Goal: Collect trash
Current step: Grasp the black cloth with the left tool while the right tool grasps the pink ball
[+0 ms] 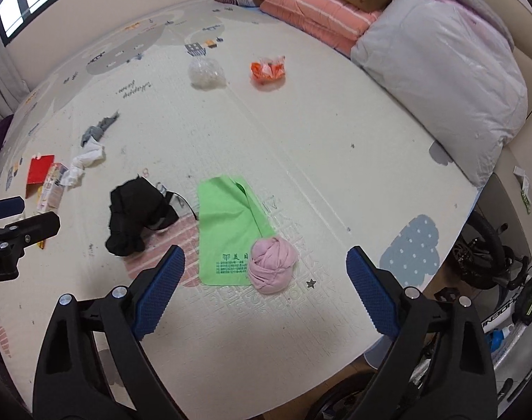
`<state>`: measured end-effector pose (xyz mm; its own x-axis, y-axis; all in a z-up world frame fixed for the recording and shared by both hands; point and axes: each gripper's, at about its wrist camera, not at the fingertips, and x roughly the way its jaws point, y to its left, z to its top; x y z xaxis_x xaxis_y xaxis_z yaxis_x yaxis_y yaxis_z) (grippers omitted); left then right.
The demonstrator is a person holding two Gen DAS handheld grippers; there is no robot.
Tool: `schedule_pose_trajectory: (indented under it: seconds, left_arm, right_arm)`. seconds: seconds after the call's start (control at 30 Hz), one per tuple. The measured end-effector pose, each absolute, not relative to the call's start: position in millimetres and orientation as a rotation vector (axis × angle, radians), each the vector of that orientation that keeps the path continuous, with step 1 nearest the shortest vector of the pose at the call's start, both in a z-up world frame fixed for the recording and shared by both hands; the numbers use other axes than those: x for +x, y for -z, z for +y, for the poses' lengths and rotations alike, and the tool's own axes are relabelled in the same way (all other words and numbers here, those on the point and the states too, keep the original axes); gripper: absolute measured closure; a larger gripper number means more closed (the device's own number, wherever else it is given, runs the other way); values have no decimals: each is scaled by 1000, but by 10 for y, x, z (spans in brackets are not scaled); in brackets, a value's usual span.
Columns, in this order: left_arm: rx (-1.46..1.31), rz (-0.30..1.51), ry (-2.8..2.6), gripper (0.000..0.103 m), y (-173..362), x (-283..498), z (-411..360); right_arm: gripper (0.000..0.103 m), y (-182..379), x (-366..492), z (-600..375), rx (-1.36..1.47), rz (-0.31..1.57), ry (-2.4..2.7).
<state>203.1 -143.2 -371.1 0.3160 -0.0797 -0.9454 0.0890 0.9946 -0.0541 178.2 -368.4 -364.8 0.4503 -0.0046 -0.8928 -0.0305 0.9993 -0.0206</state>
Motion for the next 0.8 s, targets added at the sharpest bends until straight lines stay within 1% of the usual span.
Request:
schedule_pose_trajectory:
  seconds: [0.03,0.2,0.37,0.4,0.43,0.5,0.53,0.57,0.6,0.63,0.7,0.8]
  left_arm:
    - [12,1249,107,4,3878,2091,-1444]
    - [16,1288,77,4,4578,2318,-1417]
    - [36,1302,68,4,5006,2411,-1386]
    - [33,1304,74,4,5069,2422,-1383]
    - [33,1307,76,6,5127,2428,-1374]
    - [45,1314,79,8,5236,2458,-1376]
    - [56,1313,81,29,5262,2451,-1378]
    - [77,1310,71,32,5269,2441,-1381]
    - [82,1297,72,41,5240,2424,-1373]
    - [75,1288,89,59,5201,2409,-1363]
    - [61,1281,101,61,5099,2378,-1336]
    - [63,1244,128,62,4903,2332,-1311]
  right_arm:
    - [18,3804,1816,-3691,-41,1113,-7]
    - [19,4443,1963,-3724,-54,1145,36]
    - [19,4782,2041,-3784,-32,1170,59]
    - [21,4830,2040,-3783,-34,1175,60]
    - [30,4882,2046,-3766,-38,1183,63]
    - [37,4972,2051,-3755,-29,1204,52]
    - [45,4988,2048,-3742,-24,1207,45]
    - [51,4986,2041,-3712,-23,1203,31]
    - [53,4971,2037,-3679,-35,1197,31]
    - [53,4949,2023,-3648,-49,1189,31]
    - [54,4905,1993,-3630,-36,1182,21]
    - [54,4806,1936,-3660,-3,1177,20]
